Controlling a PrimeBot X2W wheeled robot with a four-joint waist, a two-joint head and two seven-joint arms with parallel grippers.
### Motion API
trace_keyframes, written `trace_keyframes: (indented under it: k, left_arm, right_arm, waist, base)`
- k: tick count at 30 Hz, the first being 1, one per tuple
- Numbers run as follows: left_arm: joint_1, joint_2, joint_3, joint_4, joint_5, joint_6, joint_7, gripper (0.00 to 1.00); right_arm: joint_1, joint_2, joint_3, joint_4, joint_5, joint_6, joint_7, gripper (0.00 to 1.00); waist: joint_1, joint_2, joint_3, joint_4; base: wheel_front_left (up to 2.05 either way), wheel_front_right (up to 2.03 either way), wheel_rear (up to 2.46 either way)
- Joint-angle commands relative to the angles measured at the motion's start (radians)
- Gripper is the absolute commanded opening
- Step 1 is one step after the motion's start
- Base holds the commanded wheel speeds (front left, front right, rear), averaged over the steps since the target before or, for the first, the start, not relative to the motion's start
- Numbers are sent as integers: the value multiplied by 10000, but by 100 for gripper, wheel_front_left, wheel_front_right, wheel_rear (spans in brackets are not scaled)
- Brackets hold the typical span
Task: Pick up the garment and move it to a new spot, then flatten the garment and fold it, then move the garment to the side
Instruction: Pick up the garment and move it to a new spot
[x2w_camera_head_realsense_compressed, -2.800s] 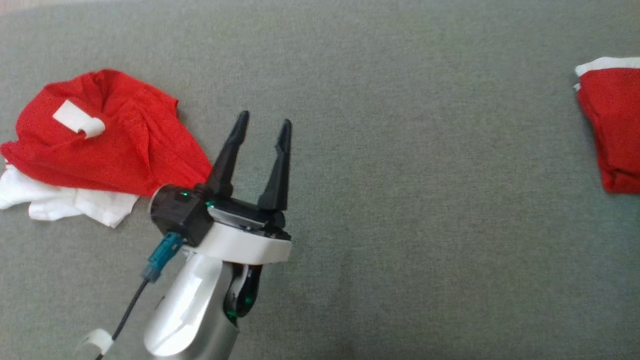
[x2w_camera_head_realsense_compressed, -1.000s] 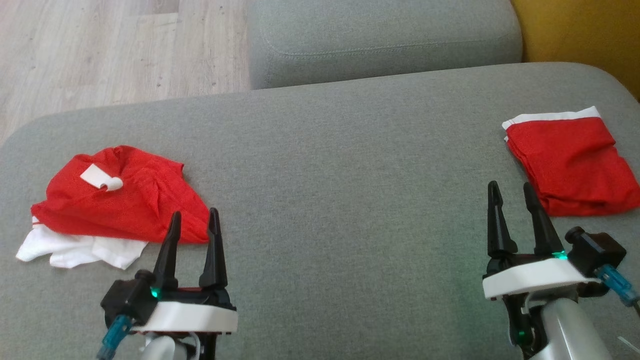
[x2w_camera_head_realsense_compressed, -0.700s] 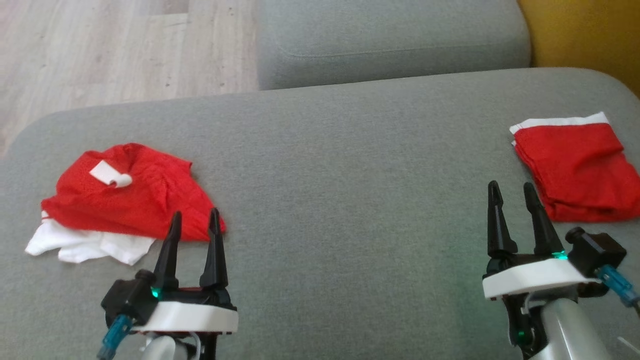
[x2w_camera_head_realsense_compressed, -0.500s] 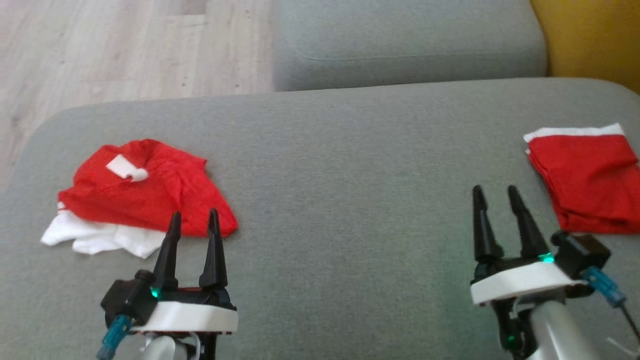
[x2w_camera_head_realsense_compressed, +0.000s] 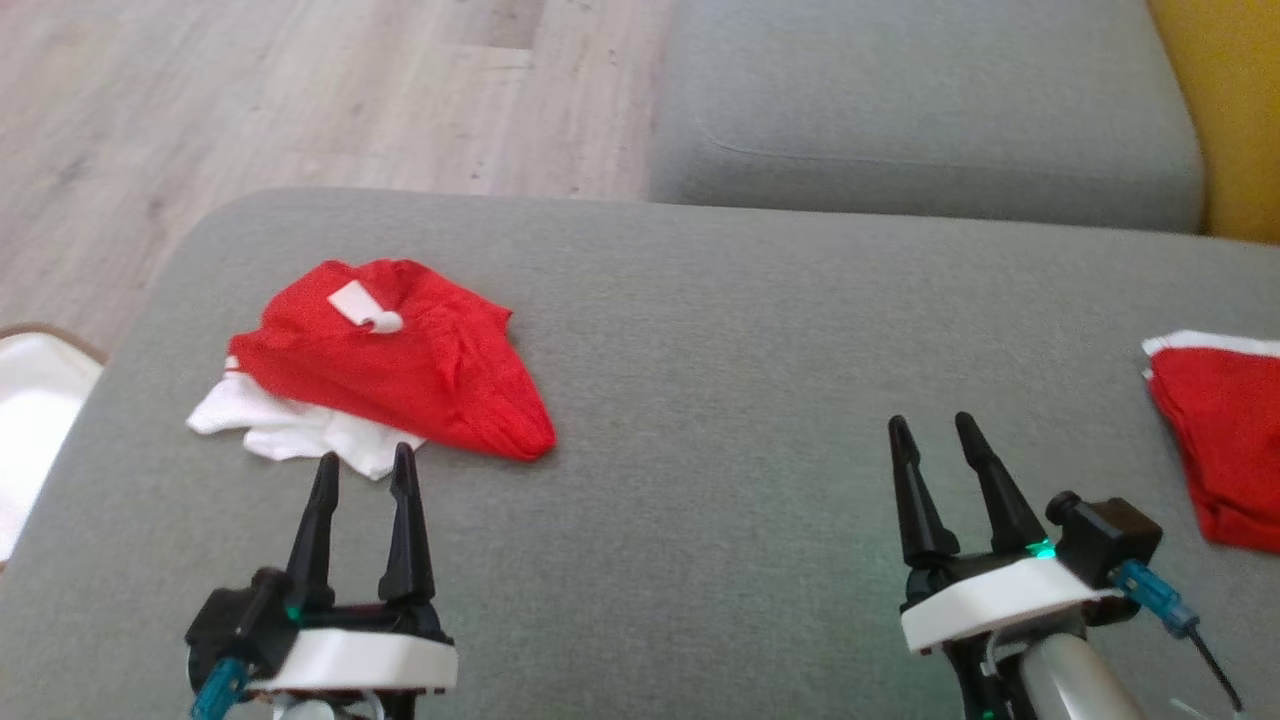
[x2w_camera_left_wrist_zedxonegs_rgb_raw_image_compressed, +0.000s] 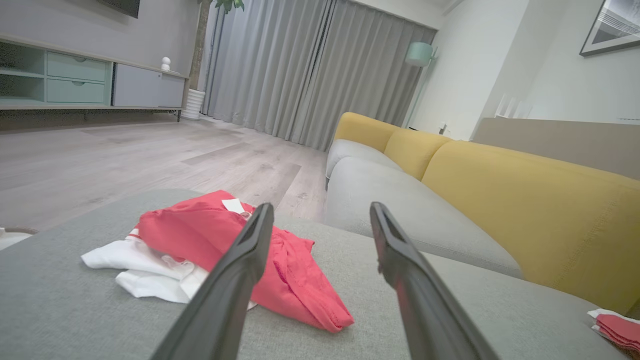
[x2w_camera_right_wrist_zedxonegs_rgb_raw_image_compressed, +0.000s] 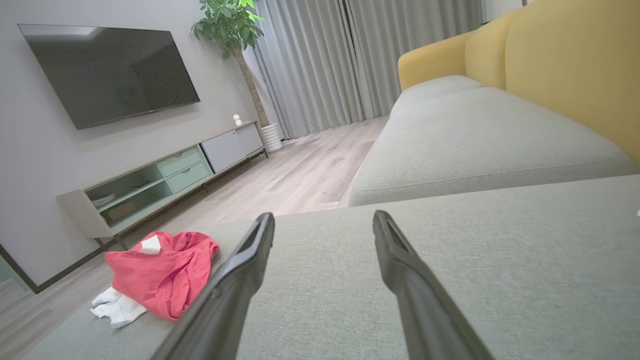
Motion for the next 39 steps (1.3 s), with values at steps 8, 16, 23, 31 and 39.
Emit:
trace_keyframes:
  k: [8,16,23,31,39]
  left_arm:
    - [-10,16,568,-368,130,-39,-51,100]
    - [-93,16,828,-388,230,-104,-51,100]
    - [-515,25,1064,-83,712,-247,-51,100]
    - [-3070,996,758,1781,1335,-492,207,100]
    - [-5898,2594,-881,4024,1338,-588,2031,100]
  right_arm:
    - [-12,-16,490,-275,190,-7,-110,100]
    - [53,-16,456,-334,347,-7,-110,100]
    - [-104,-16,79,-434,275,-7,-110,100]
    - [-741,-16,-780,-801,-176,-7,-110,100]
    - [-1398,-16,-1087,-1095,-198,-7,-110,100]
  waist:
    - [0,0,-190,624]
    - [0,0,-64,733]
    - [0,0,423,459]
    - [0,0,1848,19]
    - [0,0,2984,-505]
  base:
    - [0,0,0]
    - [0,0,0]
    - [0,0,0]
    - [0,0,0]
    - [0,0,0]
